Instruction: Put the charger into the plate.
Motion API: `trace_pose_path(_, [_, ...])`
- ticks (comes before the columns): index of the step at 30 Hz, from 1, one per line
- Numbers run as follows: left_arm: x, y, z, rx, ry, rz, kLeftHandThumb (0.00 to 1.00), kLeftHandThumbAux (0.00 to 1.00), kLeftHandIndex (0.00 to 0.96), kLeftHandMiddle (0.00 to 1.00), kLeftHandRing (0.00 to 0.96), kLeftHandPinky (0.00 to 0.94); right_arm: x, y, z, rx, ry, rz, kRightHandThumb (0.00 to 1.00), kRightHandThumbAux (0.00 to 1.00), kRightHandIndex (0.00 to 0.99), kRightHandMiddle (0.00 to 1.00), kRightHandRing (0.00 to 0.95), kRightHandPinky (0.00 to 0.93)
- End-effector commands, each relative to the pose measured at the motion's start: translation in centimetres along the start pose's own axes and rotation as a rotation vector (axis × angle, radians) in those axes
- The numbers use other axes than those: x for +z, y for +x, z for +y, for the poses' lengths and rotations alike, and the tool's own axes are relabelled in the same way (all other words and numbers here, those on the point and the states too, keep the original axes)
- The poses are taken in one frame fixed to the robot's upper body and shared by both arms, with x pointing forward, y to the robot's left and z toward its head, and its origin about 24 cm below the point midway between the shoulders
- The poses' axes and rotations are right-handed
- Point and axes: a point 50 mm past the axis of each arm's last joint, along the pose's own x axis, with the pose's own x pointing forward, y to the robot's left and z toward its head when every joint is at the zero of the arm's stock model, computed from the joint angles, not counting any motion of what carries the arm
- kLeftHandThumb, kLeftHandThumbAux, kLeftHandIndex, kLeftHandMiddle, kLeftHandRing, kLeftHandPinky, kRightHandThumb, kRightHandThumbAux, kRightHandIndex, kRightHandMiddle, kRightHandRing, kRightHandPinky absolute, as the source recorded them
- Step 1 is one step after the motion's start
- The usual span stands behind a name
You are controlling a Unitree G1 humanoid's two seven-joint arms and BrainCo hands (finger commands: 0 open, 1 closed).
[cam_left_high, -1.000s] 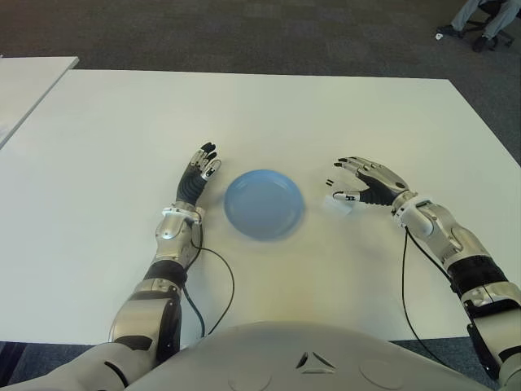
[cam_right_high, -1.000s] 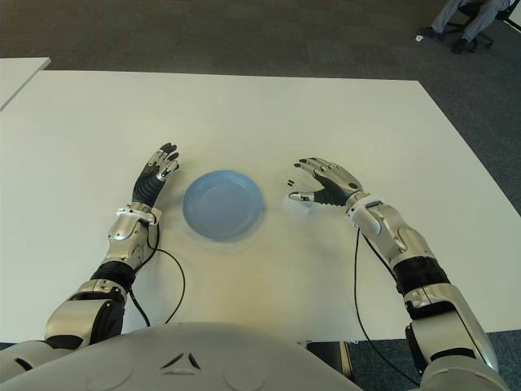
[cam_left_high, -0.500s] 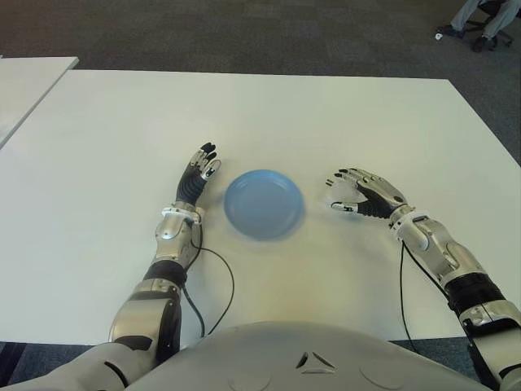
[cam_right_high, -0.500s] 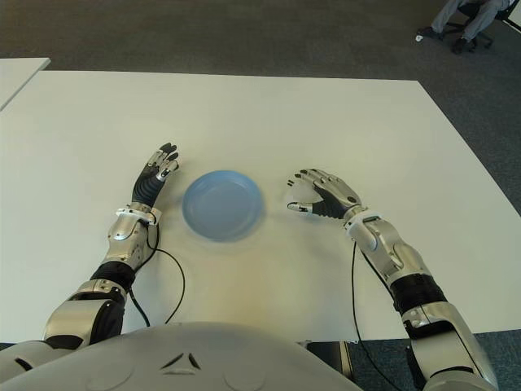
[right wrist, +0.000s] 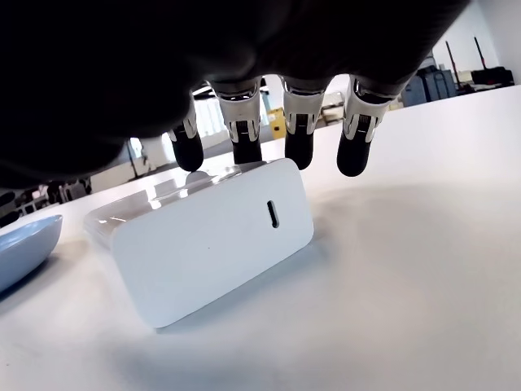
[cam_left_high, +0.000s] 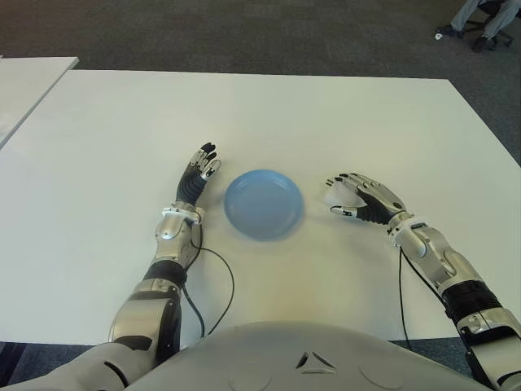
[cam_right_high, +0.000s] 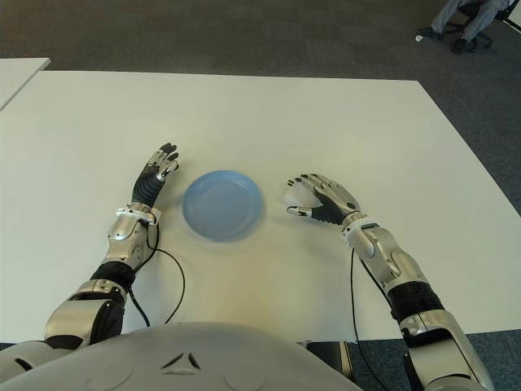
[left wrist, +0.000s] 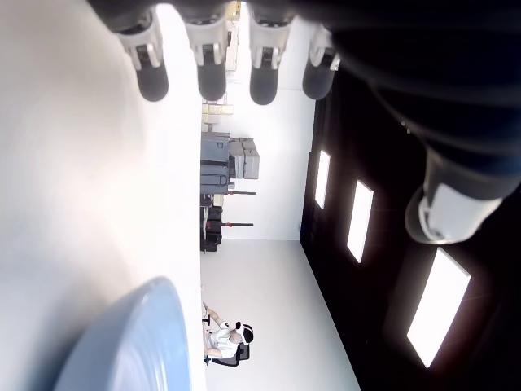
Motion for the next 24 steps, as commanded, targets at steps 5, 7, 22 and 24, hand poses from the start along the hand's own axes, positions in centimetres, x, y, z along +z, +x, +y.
trace_pose_path(5, [-1.29, -1.02, 0.16, 0.008, -0.011, 0.069, 0.000, 0.475, 0.000, 0.074, 0.061, 0.050, -0.24, -0.56, 0.99, 0.013, -0.009, 0.035, 0.274, 0.112, 0.000, 0.000, 0.000, 0.000])
trace_pose_path(7, [-1.29, -1.03, 0.18, 0.009, -0.012, 0.069, 0.000, 0.477, 0.000, 0.074, 0.062, 0.052, -0.21, -0.59, 1.04, 0.012, -0.011, 0.037, 0.274, 0.113, 0.000, 0.000, 0.000, 0.000])
trace_pose_path(22, [-1.37, -1.13, 0.22, 0.008, -0.015, 0.074, 0.000, 0.477, 0.000, 0.070, 0.060, 0.050, -0.02, -0.52, 1.56, 0.015, -0.040, 0.060, 0.283, 0.114, 0.000, 0.000, 0.000, 0.000])
trace_pose_path(24, [-1.37, -1.13, 0.24, 0.007, -0.016, 0.073, 0.000, 0.477, 0.000, 0.069, 0.059, 0.048, -0.04, -0.42, 1.66, 0.014, -0.042, 0.065, 0.284, 0.116, 0.000, 0.000, 0.000, 0.000])
